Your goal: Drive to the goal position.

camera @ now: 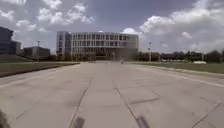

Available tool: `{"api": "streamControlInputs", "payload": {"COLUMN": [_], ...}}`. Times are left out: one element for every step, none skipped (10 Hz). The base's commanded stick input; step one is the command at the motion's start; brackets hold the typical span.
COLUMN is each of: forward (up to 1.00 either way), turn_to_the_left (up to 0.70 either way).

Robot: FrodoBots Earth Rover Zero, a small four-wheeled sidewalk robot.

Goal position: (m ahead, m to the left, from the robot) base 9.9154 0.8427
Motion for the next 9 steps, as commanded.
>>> {"api": "streamControlInputs", "payload": {"forward": [0.7,0.7,0.7,0.7,0.7,0.7,0.7,0.7,0.7], "turn_to_the_left": [0.0,0.0,0.0,0.0,0.0,0.0,0.0,0.0,0.0]}}
